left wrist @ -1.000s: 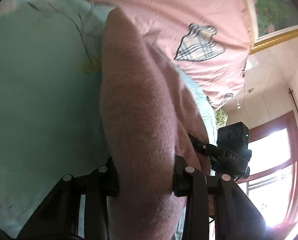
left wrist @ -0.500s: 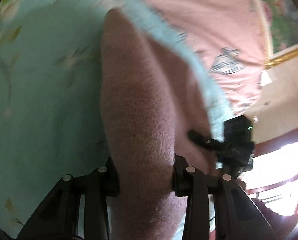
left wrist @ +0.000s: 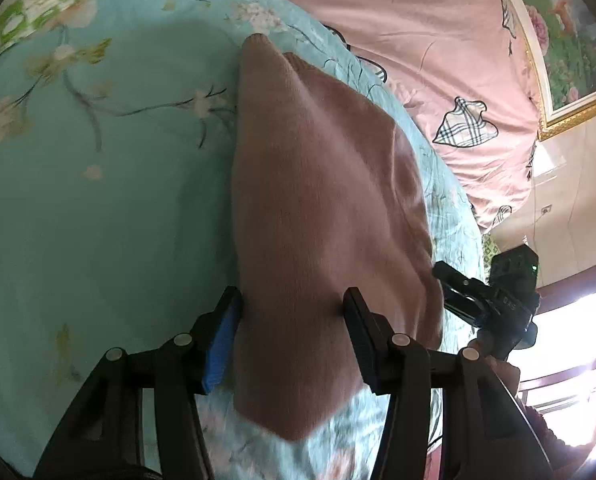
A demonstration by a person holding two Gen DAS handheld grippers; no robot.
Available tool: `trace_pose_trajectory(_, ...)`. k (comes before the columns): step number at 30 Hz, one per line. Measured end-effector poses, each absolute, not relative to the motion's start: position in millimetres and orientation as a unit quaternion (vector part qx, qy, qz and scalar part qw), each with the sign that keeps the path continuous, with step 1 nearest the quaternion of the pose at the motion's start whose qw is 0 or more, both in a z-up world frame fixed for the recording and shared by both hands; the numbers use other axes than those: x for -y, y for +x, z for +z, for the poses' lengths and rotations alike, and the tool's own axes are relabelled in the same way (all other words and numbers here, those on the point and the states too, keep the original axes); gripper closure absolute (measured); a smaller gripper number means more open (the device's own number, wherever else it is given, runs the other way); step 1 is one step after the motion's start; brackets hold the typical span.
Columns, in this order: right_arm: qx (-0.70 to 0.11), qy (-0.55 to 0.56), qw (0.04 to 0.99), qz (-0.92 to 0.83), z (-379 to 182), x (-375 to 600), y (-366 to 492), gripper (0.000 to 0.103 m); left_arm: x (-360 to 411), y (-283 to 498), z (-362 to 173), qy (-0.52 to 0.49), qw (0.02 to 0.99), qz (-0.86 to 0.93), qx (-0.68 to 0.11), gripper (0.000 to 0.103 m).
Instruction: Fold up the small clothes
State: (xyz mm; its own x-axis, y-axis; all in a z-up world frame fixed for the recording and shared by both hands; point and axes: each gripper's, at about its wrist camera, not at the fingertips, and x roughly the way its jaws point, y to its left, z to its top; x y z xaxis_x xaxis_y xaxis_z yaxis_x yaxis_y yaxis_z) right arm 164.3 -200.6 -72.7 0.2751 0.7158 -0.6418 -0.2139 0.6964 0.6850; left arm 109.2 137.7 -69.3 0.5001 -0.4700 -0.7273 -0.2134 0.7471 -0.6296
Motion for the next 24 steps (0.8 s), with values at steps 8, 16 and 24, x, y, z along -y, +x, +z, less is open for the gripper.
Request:
trace_pose_trajectory(8, -0.487, 0.196, 0.802, 0.286, -49.9, 202.0, 113.8, 0.053, -124.1, 77.1, -73.8, -0.333, 0.786, -0.091, -0.513, 0.051)
trace_pose_trajectory(16, -0.489, 0.182, 0.800, 0.296, -53.3, 188.9, 94.1, 0.053, -89.2, 39.7, -77.8, -0.217, 0.805, -0.091, -0.544, 0.049)
trace_pose_trajectory(24, -0.504, 0.168, 0.795, 0.293, -65.3, 179.9, 94.5, 0.077, -78.7, 62.8, -83.5, -0.159, 0.843, -0.004, -0.513, 0.061)
